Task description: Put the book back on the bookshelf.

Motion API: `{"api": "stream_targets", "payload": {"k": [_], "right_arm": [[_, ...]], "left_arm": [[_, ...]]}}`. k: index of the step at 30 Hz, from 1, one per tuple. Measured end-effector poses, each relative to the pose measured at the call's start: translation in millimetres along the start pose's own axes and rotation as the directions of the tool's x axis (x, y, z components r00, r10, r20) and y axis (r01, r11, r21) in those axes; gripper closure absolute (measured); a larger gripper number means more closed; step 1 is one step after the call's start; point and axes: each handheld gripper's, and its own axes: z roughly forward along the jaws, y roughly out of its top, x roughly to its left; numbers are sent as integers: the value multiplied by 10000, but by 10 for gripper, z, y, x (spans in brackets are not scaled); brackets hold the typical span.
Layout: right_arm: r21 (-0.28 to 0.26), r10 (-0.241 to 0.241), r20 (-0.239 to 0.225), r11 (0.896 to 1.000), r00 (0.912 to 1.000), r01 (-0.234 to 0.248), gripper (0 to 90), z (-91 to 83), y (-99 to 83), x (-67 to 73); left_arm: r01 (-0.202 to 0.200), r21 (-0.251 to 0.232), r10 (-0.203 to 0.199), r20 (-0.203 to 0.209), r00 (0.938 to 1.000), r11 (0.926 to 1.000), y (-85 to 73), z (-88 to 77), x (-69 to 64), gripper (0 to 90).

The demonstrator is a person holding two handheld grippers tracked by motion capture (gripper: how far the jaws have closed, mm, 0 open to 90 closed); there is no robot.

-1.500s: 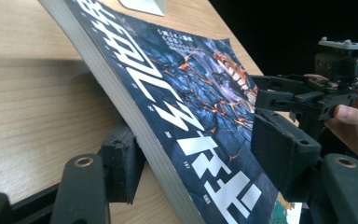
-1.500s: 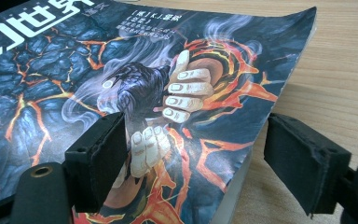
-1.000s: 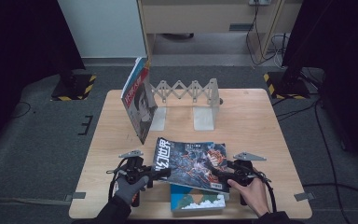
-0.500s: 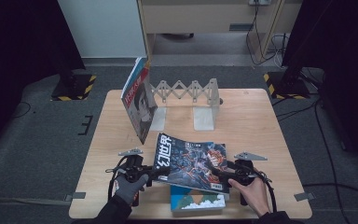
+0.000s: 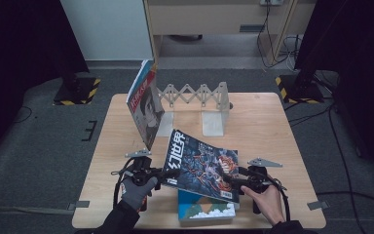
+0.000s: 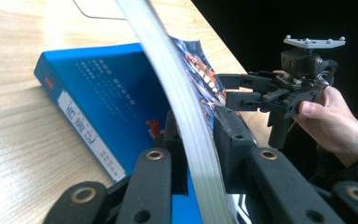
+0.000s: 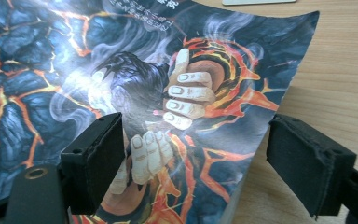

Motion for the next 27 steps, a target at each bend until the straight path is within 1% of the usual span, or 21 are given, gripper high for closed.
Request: {"api": "stream_targets", "payload": {"k": [3,4,9,10,14,17,18,19,20,21,22,23,25,26,27], "right_arm": [[-44,-73,72,10000,9999,73,196,-16,6,-20],[-53,8,82,10000,10000,-7,198,-26,8,-25],[-178,23,151,9998,9999,-20,202,-63,20,-70],[-192,52,163,9998,9999,-49,202,-70,23,-76],[-316,111,317,9994,9994,-101,203,-99,30,-118],[-415,147,554,9991,9984,-124,202,-134,38,-175],[-428,140,632,9990,9979,-113,202,-141,38,-191],[-428,140,632,9990,9979,-113,202,-141,38,-191],[-416,163,776,9990,9969,-131,202,-155,39,-222],[-416,163,776,9990,9969,-131,202,-155,39,-222],[-401,149,923,9991,9956,-112,202,-166,38,-254],[-401,149,923,9991,9956,-112,202,-166,38,-254],[-359,196,1217,9992,9924,-154,207,-187,35,-310],[-359,196,1217,9992,9924,-154,207,-187,35,-310],[-310,139,1417,9995,9898,-96,206,-190,29,-339]], "left_arm": [[-22,-6,22,14,10000,10000,49,1,-37,779],[-116,11,116,21,9999,9999,67,1,-47,786],[-108,-15,109,211,9997,9999,141,-6,-80,814],[-171,-6,171,222,9996,9999,152,-7,-86,816],[-196,27,195,242,9995,9998,183,-14,-110,819],[-214,-6,214,262,9994,9998,205,-22,-126,820],[-278,-30,279,279,9992,9996,228,-28,-145,820],[-278,-30,279,279,9992,9996,228,-28,-145,820],[-265,-66,267,300,9992,9996,239,-32,-157,821],[-257,-93,260,335,9991,9996,257,-38,-169,821],[-292,-182,298,347,9990,9994,276,-47,-185,821],[-368,-196,375,386,9986,9991,296,-56,-203,821],[-473,-278,485,471,9977,9985,331,-75,-237,821],[-522,-355,540,503,9973,9980,348,-86,-254,821],[-543,-409,564,530,9970,9977,369,-99,-269,821]]}}
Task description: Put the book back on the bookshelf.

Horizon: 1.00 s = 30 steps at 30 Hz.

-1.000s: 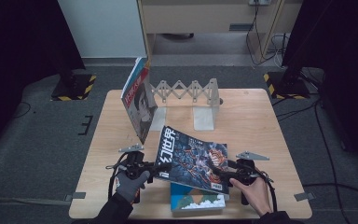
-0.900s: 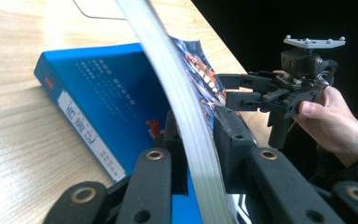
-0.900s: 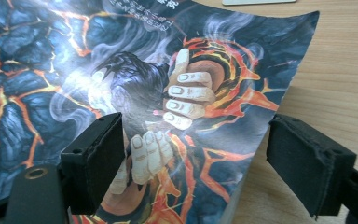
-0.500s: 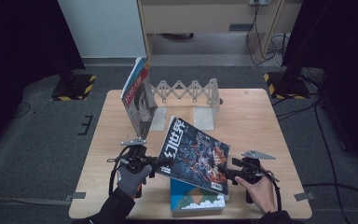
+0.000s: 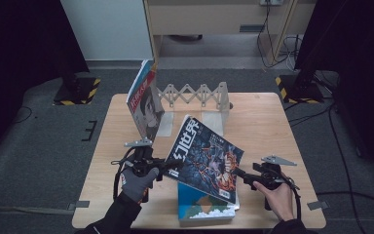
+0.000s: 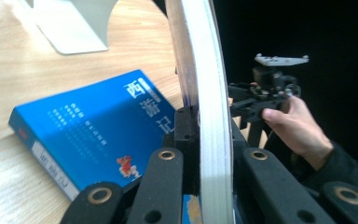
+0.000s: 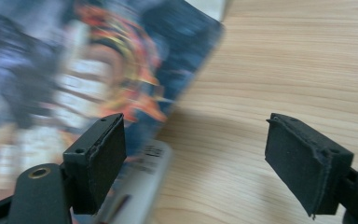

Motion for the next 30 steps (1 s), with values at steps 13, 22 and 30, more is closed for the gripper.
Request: {"api": "stream_targets", "payload": {"k": [13,22,30], "right_arm": [[1697,-1077,1605,9822,9812,800,151,111,-96,-303],[1688,-1472,1797,9787,9726,1169,112,147,-110,-299],[1618,-1966,1959,9728,9607,1660,70,182,-147,-289]], "left_arm": [[-279,-493,292,252,9993,9984,181,-103,-115,822],[-545,-947,579,335,9978,9940,336,-192,-214,822],[-909,-1275,943,208,9953,9877,531,-295,-315,822]]}}
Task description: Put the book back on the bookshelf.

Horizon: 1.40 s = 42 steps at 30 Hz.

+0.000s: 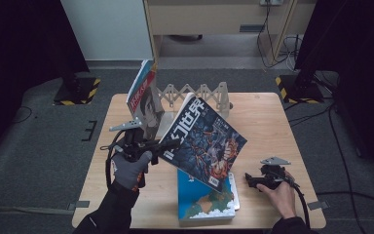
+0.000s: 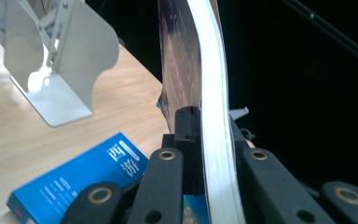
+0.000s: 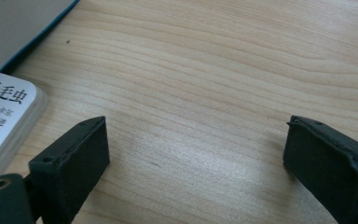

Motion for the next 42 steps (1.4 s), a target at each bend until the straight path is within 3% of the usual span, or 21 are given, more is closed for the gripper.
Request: {"api": "stream_targets", "payload": {"k": [6,10,24,35,42], "right_arm": [[-295,5,4,9996,10000,-5,50,16,-32,-21],[-281,-55,55,9996,10000,57,42,21,-30,-16],[-277,-50,61,9996,10000,52,41,21,-31,-15],[-287,-68,59,9996,10000,69,40,22,-30,-16],[-278,-54,51,9996,10000,55,40,22,-30,-16]], "left_arm": [[-256,-171,253,-178,9995,9995,158,-73,-20,822],[-301,-644,283,-290,9992,9975,285,-183,-25,821],[-472,-1195,358,-953,9948,9917,517,-438,12,822],[-631,-1396,394,-1665,9853,9882,646,-632,77,822],[-711,-1366,380,-2308,9723,9881,736,-728,126,822]]}}
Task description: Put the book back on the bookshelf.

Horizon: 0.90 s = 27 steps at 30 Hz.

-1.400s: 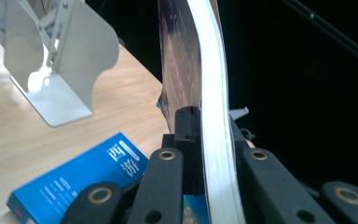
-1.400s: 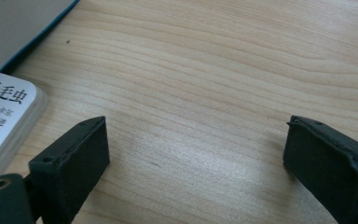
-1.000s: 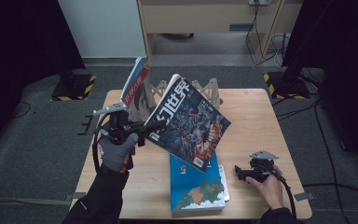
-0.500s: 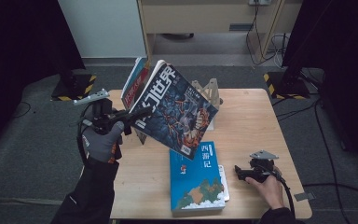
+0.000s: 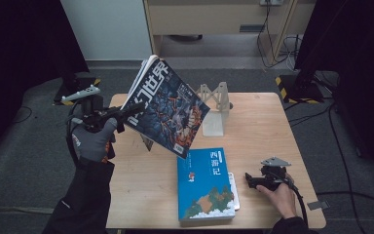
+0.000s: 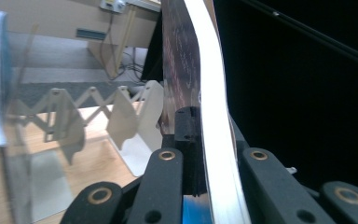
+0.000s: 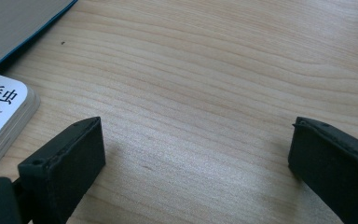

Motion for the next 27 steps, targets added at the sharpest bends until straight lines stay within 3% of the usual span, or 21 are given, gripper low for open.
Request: {"api": "stream_targets", "payload": {"k": [12,27], "right_arm": [[1,19,-6,10000,10000,-19,39,0,0,1],[-8,19,4,10000,10000,-19,39,1,0,1]], "left_arm": [[-5,-174,-9,-785,9969,9998,166,-119,117,822],[35,-78,-50,-1986,9801,10000,258,-131,249,821]]}}
